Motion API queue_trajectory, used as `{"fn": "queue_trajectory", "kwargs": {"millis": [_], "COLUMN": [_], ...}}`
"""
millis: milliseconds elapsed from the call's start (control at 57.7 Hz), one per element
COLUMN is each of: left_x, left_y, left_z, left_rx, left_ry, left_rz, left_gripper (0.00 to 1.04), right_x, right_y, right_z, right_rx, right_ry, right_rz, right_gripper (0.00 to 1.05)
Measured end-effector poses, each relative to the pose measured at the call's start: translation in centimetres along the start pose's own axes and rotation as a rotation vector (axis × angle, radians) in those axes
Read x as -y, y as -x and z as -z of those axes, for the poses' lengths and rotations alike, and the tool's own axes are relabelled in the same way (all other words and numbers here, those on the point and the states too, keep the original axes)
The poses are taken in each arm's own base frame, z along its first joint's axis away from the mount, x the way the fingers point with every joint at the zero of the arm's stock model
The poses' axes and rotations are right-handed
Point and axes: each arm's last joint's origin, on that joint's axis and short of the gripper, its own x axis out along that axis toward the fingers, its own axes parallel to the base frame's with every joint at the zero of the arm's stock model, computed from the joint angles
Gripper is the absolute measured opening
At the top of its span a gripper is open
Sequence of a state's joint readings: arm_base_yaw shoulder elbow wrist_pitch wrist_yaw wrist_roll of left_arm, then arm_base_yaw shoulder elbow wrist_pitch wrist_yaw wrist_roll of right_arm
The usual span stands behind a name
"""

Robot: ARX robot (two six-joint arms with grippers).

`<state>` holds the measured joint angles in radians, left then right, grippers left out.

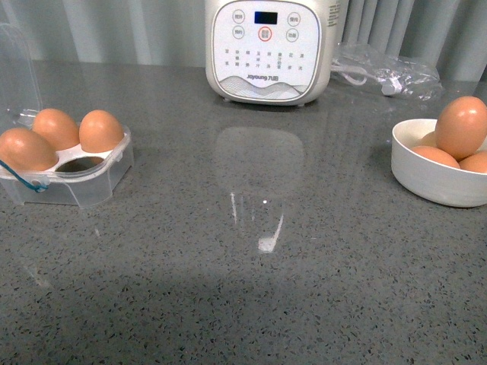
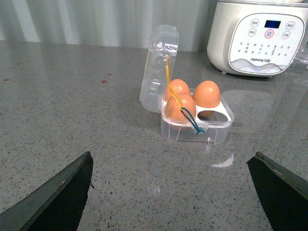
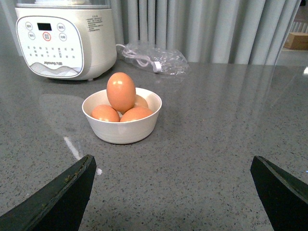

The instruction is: Put egg into box

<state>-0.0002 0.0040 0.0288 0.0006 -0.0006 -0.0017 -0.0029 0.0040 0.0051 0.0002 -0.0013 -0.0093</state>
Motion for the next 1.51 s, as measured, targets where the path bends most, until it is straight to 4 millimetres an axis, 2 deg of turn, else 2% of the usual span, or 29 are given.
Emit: {"fn": "queue_trajectory", "kwargs": {"millis": [1230,1386,1507], "left_x": [0.0,0.0,0.0], "left_y": [0.0,0.0,0.0], "left_z": [0.0,0.0,0.0], "left_rx": [0.0,0.0,0.0], "left_ry": [0.0,0.0,0.0], "left_rz": [0.0,0.0,0.0], "left_gripper": [0.98,0.98,0.98], "right_x": [0.0,-0.6,-0.7], "right_y": [0.0,-0.1,-0.2], "right_z": [0.0,-0.3,-1.9], "right_rx": [0.0,-0.25,-0.227], "right_ry": [0.0,-0.074,-0.1], "right_rz": [0.0,0.058,0.021], "right_gripper": [0.98,0.98,0.98]}}
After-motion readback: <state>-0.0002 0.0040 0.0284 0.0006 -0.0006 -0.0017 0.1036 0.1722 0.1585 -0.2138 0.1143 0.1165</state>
